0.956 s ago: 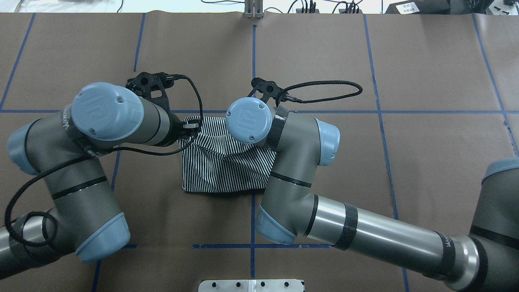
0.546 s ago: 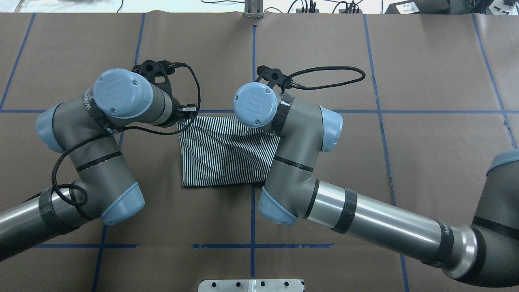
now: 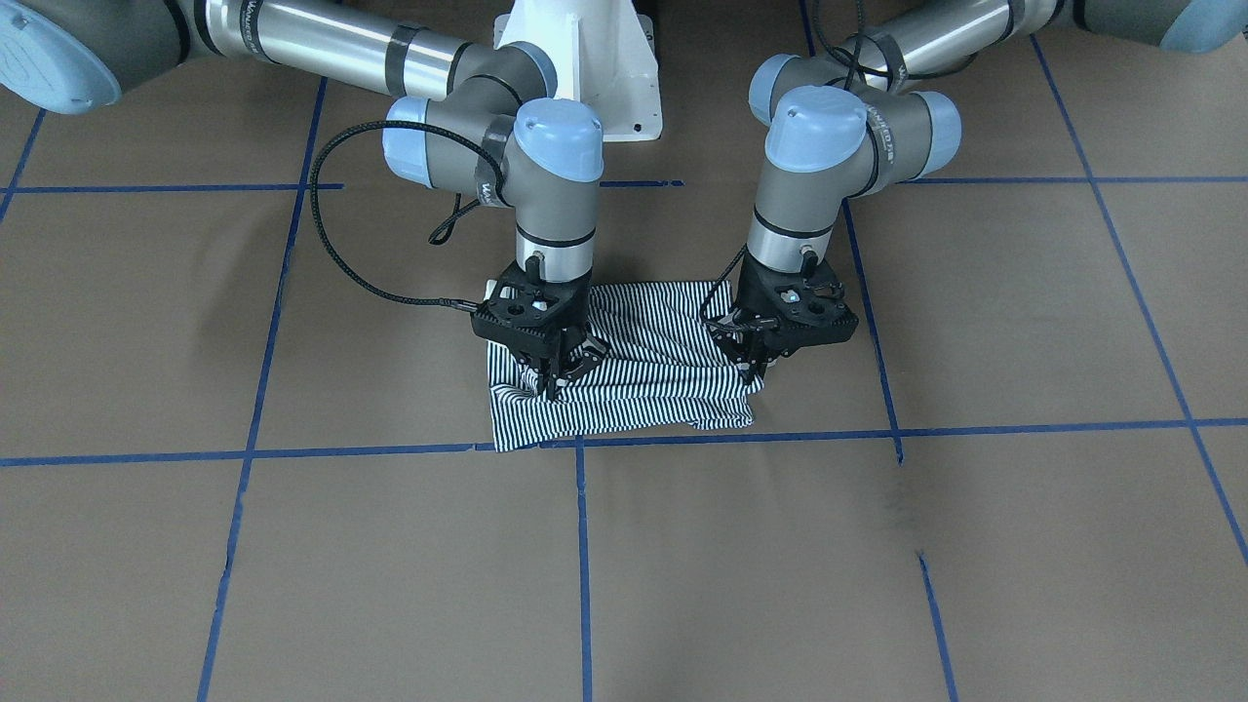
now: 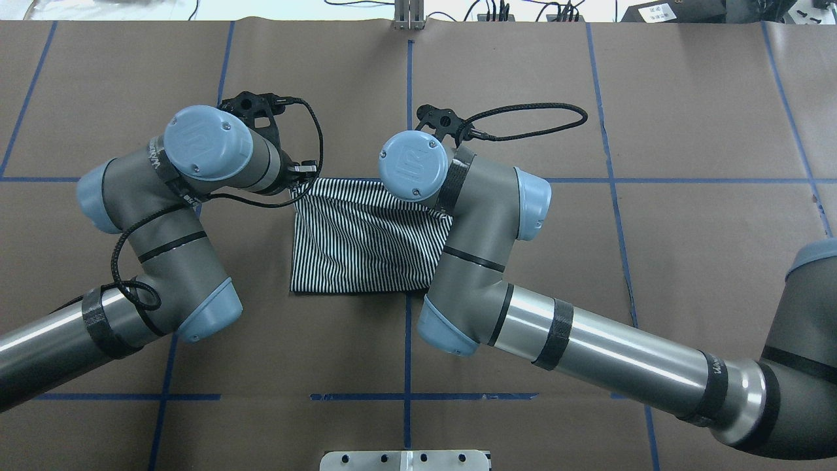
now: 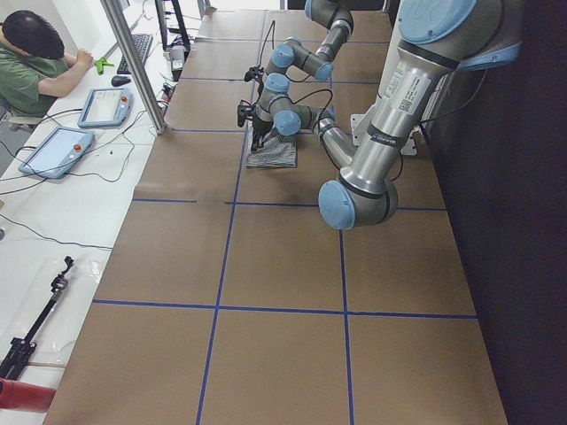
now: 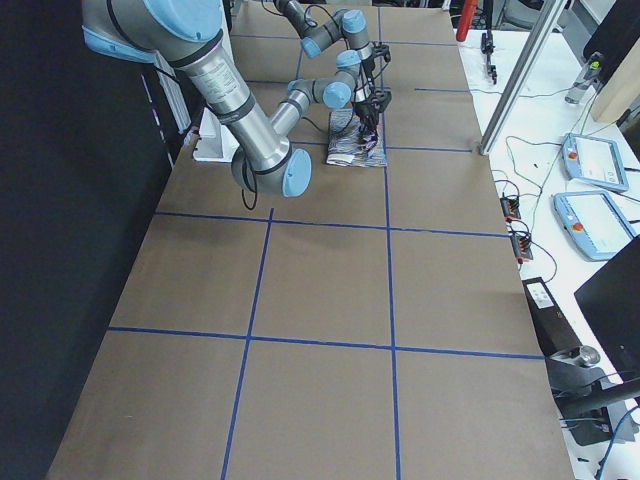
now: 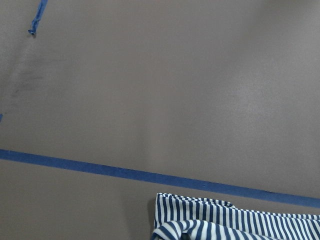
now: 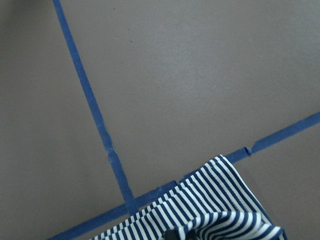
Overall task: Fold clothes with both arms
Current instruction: 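Release the folded edge and raise both grippers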
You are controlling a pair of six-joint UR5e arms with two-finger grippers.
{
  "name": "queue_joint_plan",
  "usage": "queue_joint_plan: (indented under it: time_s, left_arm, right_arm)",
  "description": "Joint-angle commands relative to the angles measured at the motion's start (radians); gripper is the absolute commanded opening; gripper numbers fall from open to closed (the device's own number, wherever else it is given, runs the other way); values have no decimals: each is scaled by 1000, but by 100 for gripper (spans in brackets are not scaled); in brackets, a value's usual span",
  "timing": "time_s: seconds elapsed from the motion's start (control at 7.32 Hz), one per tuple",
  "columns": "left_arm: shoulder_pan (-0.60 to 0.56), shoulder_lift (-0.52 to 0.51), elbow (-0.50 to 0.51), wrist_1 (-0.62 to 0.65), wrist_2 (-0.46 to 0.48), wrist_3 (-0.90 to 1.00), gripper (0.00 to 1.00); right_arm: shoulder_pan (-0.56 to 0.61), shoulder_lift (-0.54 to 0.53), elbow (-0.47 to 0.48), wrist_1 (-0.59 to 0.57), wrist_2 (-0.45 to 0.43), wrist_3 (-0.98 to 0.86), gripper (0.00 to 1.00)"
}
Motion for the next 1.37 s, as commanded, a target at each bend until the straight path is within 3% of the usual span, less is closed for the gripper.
queue_joint_plan:
  time_s: [0.0,0.27,0.68,1.23]
  left_arm:
    - [-26,7,-6,-31,-7,124,100]
    - [-158,51,-15,-33,-174,415,100]
    - [-161,58,-19,-43,-173,403,100]
    - [-163,58,-22,-43,-173,403,100]
  right_arm:
    - [-2,35,-15,-3,0,-37,100]
    - [-26,51,-4,-7,2,-106,100]
    - [-123,55,-56,-12,-78,-287,100]
    - [-100,68,-116,-11,-78,-342,100]
